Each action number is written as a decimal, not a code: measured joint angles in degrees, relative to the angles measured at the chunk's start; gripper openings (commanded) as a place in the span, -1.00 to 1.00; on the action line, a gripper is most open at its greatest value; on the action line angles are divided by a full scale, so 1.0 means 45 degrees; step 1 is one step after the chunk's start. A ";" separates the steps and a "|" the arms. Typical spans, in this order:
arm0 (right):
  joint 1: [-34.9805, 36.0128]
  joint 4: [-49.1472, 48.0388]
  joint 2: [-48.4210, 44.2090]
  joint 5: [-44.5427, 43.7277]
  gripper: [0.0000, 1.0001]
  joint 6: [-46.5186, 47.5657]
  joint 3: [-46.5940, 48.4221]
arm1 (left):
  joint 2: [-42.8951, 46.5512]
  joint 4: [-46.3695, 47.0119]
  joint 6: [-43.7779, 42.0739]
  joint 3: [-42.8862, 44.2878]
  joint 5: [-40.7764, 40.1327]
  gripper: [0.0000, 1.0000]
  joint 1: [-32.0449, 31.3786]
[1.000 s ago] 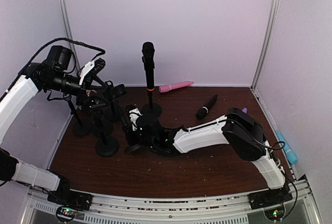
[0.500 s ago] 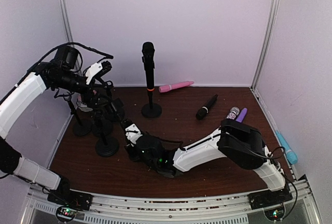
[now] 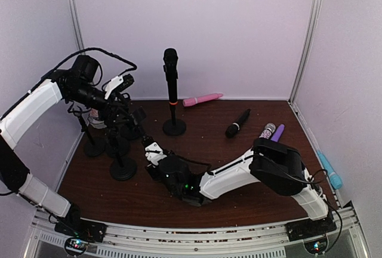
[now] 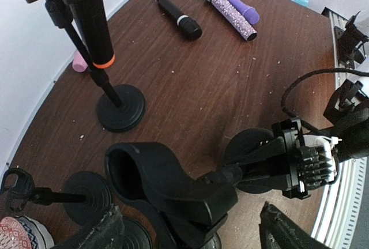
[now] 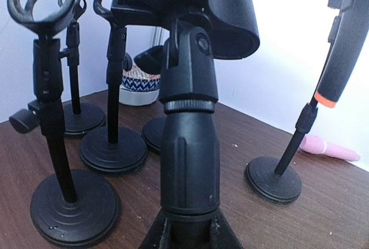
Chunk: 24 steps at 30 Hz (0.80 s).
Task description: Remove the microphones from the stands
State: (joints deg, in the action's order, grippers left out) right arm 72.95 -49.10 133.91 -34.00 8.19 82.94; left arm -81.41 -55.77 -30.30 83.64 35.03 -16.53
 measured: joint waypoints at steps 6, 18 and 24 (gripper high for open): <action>0.0170 -0.0039 0.0068 -0.0369 -1.00 0.0597 0.0855 | -0.0170 -0.0053 0.0573 0.0311 0.0933 0.58 -0.0010; 0.0291 0.0136 0.0423 -0.1180 -1.00 0.0908 0.1122 | -0.0699 0.0214 0.1608 0.0359 -0.0049 0.01 -0.0160; 0.0287 0.0457 0.1030 -0.1423 -0.79 0.0680 0.1739 | -0.0699 0.0879 0.1603 -0.0053 -0.0053 -0.31 -0.0262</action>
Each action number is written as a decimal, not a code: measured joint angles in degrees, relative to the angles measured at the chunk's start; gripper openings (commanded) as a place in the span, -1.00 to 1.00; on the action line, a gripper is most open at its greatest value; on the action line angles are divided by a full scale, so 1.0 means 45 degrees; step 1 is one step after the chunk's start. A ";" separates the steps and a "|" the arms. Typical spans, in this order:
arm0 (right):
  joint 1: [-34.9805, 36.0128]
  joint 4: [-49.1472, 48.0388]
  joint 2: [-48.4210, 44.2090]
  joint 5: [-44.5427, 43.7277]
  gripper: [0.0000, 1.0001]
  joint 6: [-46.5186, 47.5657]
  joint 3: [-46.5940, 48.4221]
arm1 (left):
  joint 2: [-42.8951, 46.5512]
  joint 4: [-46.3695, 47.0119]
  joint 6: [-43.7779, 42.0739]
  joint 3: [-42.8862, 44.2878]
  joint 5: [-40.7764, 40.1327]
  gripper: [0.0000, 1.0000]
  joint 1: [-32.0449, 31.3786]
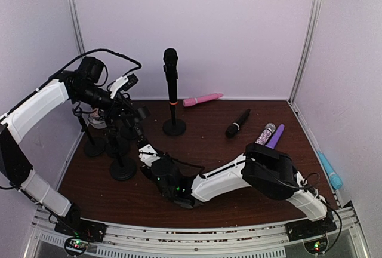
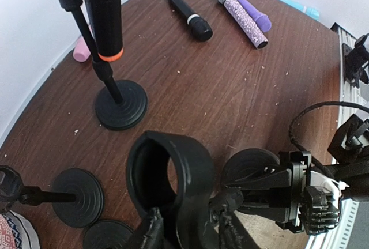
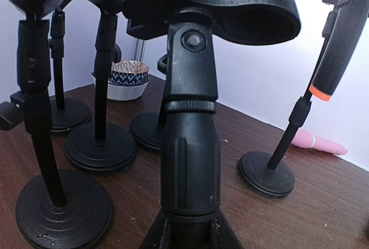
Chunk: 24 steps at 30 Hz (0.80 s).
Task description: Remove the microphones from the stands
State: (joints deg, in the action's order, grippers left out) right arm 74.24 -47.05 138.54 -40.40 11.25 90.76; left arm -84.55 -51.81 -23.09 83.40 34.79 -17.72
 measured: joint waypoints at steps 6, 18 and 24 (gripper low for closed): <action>0.0010 0.0602 0.0374 0.0087 -0.53 -0.0758 0.0257 | -0.0029 0.0544 -0.0233 -0.0709 -0.0272 -0.31 -0.0170; -0.0019 -0.0024 0.0092 0.1831 0.58 -0.2035 -0.0277 | -0.0063 0.2161 -0.0452 -0.1316 0.0257 -0.30 -0.1423; -0.0073 -0.1214 -0.1729 0.2375 0.73 -0.2492 -0.3041 | -0.0039 0.2550 -0.0559 -0.1457 0.0738 -0.30 -0.2812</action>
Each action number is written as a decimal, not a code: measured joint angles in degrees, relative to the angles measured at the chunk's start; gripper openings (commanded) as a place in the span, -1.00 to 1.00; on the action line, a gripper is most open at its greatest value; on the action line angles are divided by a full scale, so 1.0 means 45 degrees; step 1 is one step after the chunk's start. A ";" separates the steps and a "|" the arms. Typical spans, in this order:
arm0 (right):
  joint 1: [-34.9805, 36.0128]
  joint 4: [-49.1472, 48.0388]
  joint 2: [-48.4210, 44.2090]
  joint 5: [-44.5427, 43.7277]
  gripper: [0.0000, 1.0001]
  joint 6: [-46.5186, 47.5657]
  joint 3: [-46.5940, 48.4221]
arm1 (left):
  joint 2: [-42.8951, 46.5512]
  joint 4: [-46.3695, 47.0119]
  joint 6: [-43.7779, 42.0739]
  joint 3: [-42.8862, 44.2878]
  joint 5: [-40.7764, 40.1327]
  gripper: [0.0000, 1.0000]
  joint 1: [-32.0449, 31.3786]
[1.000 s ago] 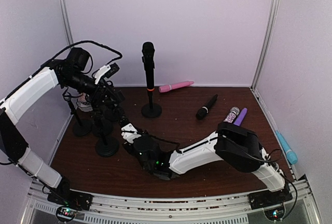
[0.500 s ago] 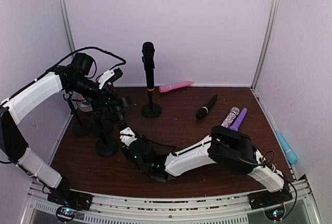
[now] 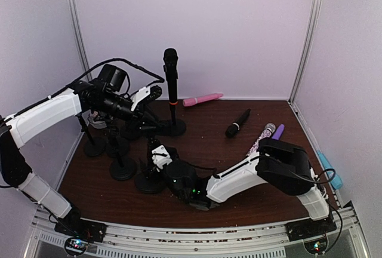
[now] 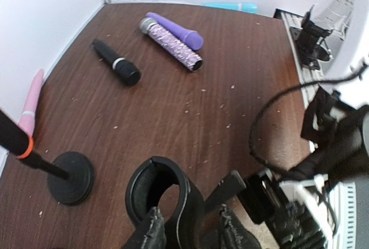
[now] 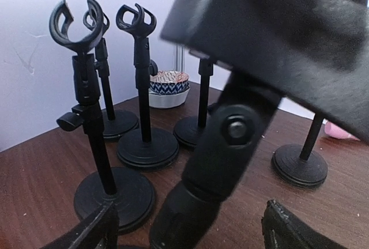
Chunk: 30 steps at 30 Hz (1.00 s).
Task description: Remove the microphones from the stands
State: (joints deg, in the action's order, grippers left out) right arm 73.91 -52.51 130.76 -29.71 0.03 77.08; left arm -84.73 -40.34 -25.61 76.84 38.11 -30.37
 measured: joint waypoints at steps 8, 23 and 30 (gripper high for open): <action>-0.0228 -0.1020 -0.4080 0.2351 0.36 -0.1117 -0.4668 | 0.1025 -0.0539 -0.0306 -0.0578 0.0000 -0.28 -0.0505; -0.0209 0.6212 -0.5877 0.6416 0.12 -0.1059 -0.4478 | 0.3031 -0.1792 -0.0729 -0.1885 -0.0729 0.92 -0.0588; 0.0185 0.7849 -0.3575 0.6747 0.00 -0.1355 -0.2307 | 0.3118 -0.3021 -0.0821 -0.1370 -0.1948 0.95 -0.0597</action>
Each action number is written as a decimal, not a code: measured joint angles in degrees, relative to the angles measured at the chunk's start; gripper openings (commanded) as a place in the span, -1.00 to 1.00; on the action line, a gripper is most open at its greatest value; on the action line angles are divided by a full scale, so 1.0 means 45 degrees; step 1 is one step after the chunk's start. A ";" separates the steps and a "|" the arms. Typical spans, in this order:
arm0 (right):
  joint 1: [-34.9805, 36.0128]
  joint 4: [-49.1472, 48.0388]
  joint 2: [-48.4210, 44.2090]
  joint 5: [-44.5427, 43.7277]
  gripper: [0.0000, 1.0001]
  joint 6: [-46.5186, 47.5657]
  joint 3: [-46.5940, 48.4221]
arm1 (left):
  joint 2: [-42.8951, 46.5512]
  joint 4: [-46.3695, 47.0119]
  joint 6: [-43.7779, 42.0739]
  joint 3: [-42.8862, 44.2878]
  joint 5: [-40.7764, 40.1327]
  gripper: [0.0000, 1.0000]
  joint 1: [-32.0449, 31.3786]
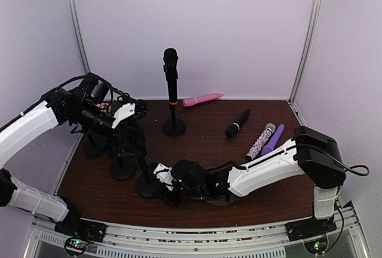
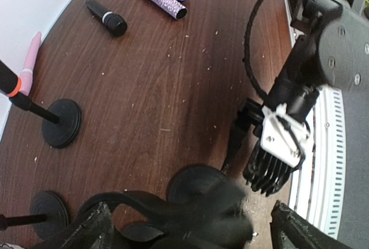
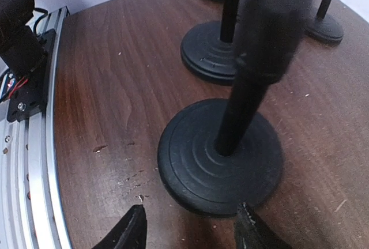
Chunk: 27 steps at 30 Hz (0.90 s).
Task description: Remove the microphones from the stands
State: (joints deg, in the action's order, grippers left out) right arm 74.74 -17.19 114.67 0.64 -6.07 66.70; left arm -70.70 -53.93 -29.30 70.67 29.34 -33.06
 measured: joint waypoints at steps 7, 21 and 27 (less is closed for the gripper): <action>0.0243 0.1579 0.1345 -0.0126 -0.07 -0.0199 0.1598 | 0.0000 -0.1316 -0.0141 0.1219 -0.0622 0.96 0.0262; 0.0243 0.4420 0.3920 -0.1486 -0.24 -0.0141 0.6159 | -0.0505 -0.2463 -0.0544 0.4362 -0.0170 0.96 0.2895; -0.0126 0.4697 0.4318 -0.1773 -0.30 -0.0568 0.6815 | -0.0563 -0.2720 -0.0631 0.4439 0.0107 0.96 0.2934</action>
State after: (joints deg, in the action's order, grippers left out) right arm 74.17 3.95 134.10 -7.33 -8.62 97.36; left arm -73.23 -66.17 -32.14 90.65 29.82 -19.86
